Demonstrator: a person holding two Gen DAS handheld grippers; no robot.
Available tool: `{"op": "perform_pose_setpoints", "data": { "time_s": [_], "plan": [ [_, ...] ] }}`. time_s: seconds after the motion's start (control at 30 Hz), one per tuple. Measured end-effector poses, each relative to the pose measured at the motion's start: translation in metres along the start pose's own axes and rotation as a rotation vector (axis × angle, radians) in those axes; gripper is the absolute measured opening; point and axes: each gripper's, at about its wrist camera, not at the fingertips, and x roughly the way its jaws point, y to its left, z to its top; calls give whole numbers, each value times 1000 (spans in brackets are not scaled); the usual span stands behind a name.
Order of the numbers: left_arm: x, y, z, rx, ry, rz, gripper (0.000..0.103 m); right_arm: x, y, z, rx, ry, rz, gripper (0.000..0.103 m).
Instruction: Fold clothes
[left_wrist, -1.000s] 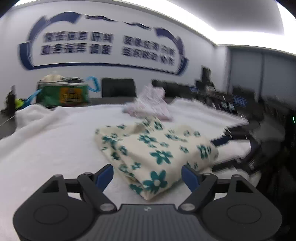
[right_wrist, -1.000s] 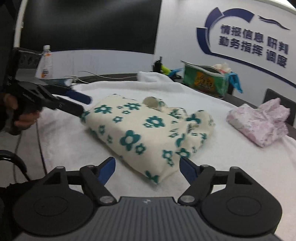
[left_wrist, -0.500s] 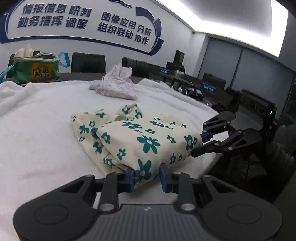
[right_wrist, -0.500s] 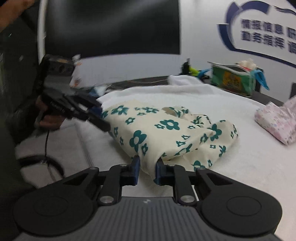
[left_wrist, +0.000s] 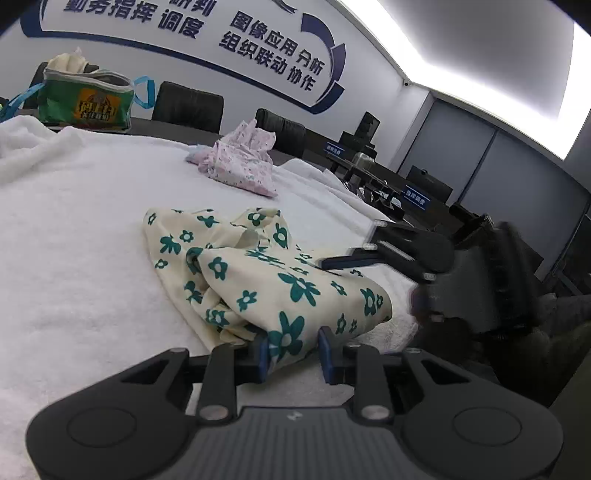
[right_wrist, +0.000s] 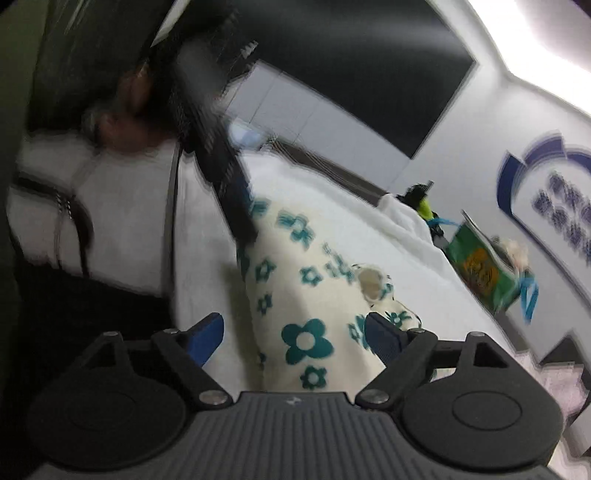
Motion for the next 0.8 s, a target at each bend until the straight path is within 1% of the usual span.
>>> {"op": "perform_pose_setpoints", "data": {
  "time_s": [0.03,0.07,0.1,0.13,0.17,0.2,0.23,0.27,0.3,0.33,0.37,0.43,0.47,0.53,0.6,0.63,0.67,0.7,0.73,0.77,0.8],
  "plan": [
    [0,-1,0,17,2,9,27,10,-3,0,-16,24,0,67],
    [0,-3,0,43,-5,27,34,17,-8,0,-11,44,15,52],
    [-3,-6,-2,89,-22,57,39,19,-16,1,22,51,59,50],
    [-8,-10,-4,153,-46,99,52,20,-25,1,63,54,110,44],
    [-13,-16,-8,232,-83,152,64,20,-34,1,84,61,142,40],
    [-19,-21,-11,316,-128,204,70,18,-40,2,99,65,163,38],
    [-20,-27,-15,405,-161,256,81,17,-46,2,113,69,183,36],
    [-19,-34,-18,506,-186,311,85,15,-52,3,128,73,203,35],
    [-15,-41,-21,604,-206,348,85,14,-58,3,143,77,224,35],
    [-9,-47,-24,701,-223,366,86,15,-64,3,153,79,241,34],
    [-2,-53,-26,793,-237,364,89,17,-70,4,162,81,259,34],
    [15,-61,-33,964,-244,317,90,18,-78,6,177,81,293,32],
    [24,-63,-35,1028,-227,298,90,19,-81,6,184,82,309,31],
    [40,-63,-40,1133,-177,268,90,20,-88,8,198,84,341,30],
    [52,-63,-43,1194,-147,240,90,15,-95,6,236,72,396,30],
    [55,-63,-44,1205,-142,224,90,11,-97,5,253,66,428,29],
    [58,-63,-42,1197,-129,203,87,7,-99,4,268,61,460,29],
    [60,-62,-40,1180,-109,176,81,4,-99,4,278,55,485,29],
    [62,-61,-37,1162,-89,149,63,0,-99,3,285,48,509,29],
    [64,-59,-32,1127,-65,122,57,-2,-99,2,297,47,518,29],
    [65,-55,-27,1075,-45,96,54,-2,-99,1,307,54,512,30]
  ]
}}
